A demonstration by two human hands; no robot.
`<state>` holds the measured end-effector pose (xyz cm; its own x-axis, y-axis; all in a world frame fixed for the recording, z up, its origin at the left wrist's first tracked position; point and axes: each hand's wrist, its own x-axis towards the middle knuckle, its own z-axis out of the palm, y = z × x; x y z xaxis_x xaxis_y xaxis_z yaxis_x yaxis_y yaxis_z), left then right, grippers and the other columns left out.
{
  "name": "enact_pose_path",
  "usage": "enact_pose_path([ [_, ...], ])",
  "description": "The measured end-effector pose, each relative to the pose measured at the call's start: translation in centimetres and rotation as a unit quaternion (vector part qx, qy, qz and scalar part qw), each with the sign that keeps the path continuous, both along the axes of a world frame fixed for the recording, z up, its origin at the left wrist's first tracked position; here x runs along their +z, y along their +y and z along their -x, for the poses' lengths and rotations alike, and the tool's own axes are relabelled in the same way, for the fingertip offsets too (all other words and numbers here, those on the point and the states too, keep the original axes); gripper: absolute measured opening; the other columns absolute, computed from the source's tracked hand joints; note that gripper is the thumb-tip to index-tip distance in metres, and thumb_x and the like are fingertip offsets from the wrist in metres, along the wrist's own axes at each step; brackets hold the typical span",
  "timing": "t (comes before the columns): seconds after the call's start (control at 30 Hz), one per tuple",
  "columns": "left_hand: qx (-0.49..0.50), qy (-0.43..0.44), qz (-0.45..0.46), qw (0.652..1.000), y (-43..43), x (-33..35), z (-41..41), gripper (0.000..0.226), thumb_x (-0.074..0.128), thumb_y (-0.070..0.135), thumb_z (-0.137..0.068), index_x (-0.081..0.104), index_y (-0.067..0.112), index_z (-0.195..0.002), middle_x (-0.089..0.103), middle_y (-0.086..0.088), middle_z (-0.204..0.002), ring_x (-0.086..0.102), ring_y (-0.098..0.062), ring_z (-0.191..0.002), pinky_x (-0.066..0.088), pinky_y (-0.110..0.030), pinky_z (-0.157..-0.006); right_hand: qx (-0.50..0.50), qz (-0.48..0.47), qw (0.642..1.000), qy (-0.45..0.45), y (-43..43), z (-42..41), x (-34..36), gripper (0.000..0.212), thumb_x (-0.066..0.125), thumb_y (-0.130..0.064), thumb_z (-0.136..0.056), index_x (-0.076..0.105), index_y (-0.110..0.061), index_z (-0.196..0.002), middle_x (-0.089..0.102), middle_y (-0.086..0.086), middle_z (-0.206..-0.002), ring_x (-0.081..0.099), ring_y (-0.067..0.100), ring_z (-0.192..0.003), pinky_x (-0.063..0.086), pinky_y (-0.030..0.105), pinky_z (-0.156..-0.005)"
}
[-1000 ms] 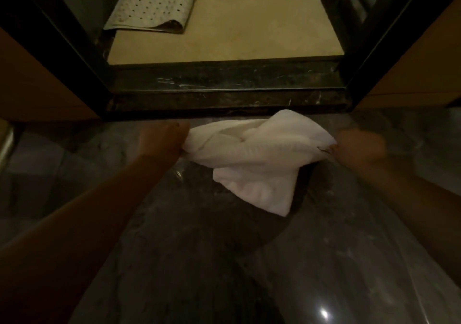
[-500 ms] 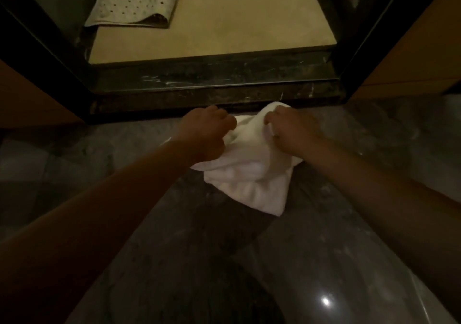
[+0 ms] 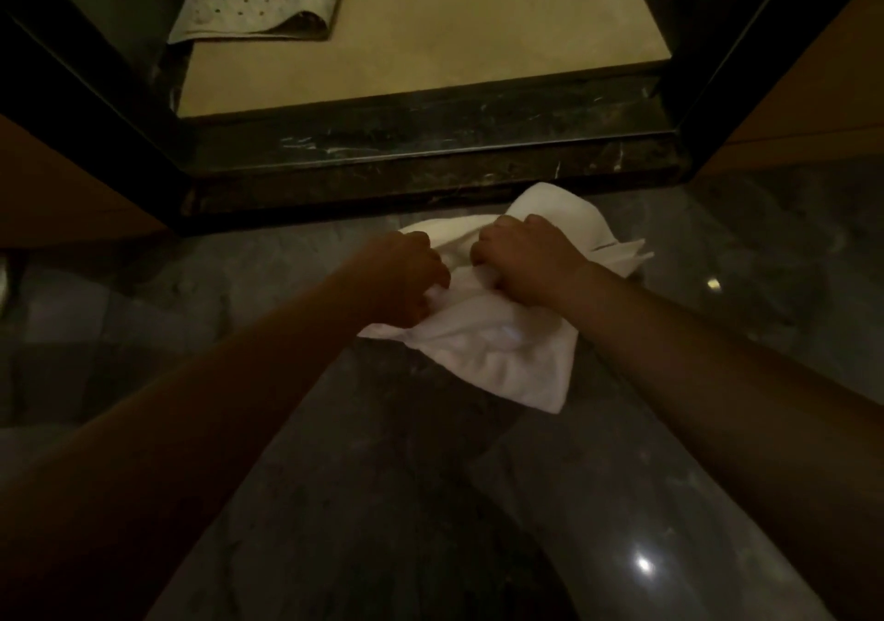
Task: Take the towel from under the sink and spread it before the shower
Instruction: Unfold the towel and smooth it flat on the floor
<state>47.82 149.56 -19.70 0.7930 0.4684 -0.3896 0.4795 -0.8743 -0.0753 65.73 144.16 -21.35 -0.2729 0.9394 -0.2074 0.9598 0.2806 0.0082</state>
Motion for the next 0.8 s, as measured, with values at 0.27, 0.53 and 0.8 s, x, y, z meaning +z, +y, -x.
enact_pose_path([
  [0.27,0.025,-0.020,-0.022,0.999,0.8,0.5,0.8,0.021,0.062,0.027,-0.084,0.066,0.027,-0.105,0.062,0.000,-0.103,0.056,-0.019,-0.098,0.045,-0.030,-0.082,-0.038,-0.009,0.999,-0.010,-0.7,-0.1,0.8,0.019,0.055,-0.021,-0.088,0.059,-0.022,-0.107,0.058,0.004,-0.116,0.048,0.025,-0.113,0.033,0.040,-0.093],
  [0.53,0.074,-0.007,-0.073,0.995,1.4,1.3,2.0,0.029,0.062,0.027,-0.085,0.065,0.021,-0.113,0.064,-0.005,-0.106,0.058,-0.021,-0.098,0.048,-0.033,-0.081,-0.108,-0.033,0.994,-0.016,-0.7,-1.9,2.1,0.019,0.057,-0.021,-0.087,0.061,-0.021,-0.105,0.061,0.006,-0.115,0.051,0.027,-0.109,0.030,0.044,-0.099],
  [0.8,0.096,-0.024,-0.058,0.993,0.8,2.4,3.6,0.031,0.063,0.028,-0.084,0.063,0.022,-0.115,0.062,-0.004,-0.108,0.056,-0.020,-0.100,0.044,-0.031,-0.081,-0.107,-0.042,0.991,-0.064,-0.9,-3.8,3.4,0.016,0.059,-0.019,-0.086,0.059,-0.021,-0.102,0.062,0.006,-0.106,0.056,0.029,-0.102,0.037,0.040,-0.089],
])
